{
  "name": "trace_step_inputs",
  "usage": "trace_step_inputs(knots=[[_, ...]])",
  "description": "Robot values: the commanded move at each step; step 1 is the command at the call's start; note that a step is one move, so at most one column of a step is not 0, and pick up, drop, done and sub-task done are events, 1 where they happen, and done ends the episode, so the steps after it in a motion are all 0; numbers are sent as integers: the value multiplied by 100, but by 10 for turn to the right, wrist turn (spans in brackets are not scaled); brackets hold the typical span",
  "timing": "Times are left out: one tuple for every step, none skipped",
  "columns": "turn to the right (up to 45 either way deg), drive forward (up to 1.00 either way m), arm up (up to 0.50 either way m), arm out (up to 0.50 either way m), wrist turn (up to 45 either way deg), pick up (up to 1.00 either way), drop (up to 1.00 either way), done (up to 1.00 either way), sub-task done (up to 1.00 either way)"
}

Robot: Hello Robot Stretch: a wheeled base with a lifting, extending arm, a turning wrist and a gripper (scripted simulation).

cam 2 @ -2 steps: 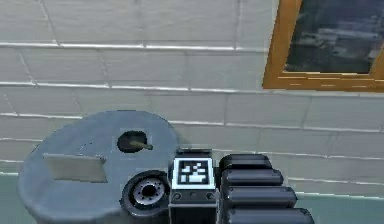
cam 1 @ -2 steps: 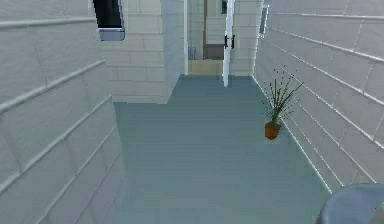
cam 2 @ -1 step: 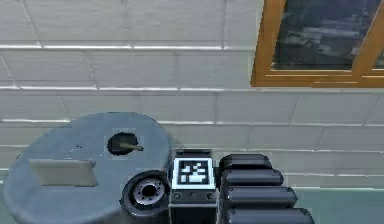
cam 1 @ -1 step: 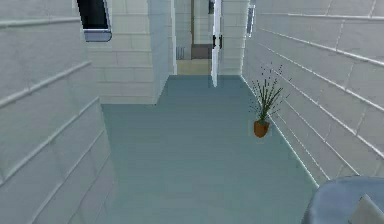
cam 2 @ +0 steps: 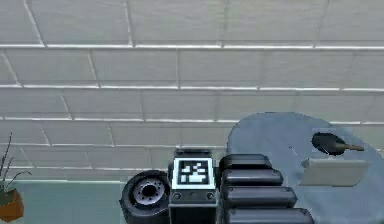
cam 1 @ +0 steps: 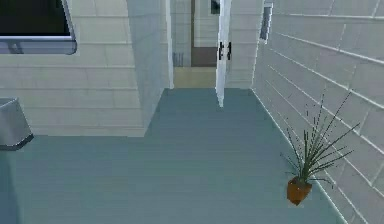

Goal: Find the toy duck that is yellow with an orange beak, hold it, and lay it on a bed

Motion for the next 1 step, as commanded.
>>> trace_step_inputs(knots=[[0,100,0,0,0,0,0,0,0]])
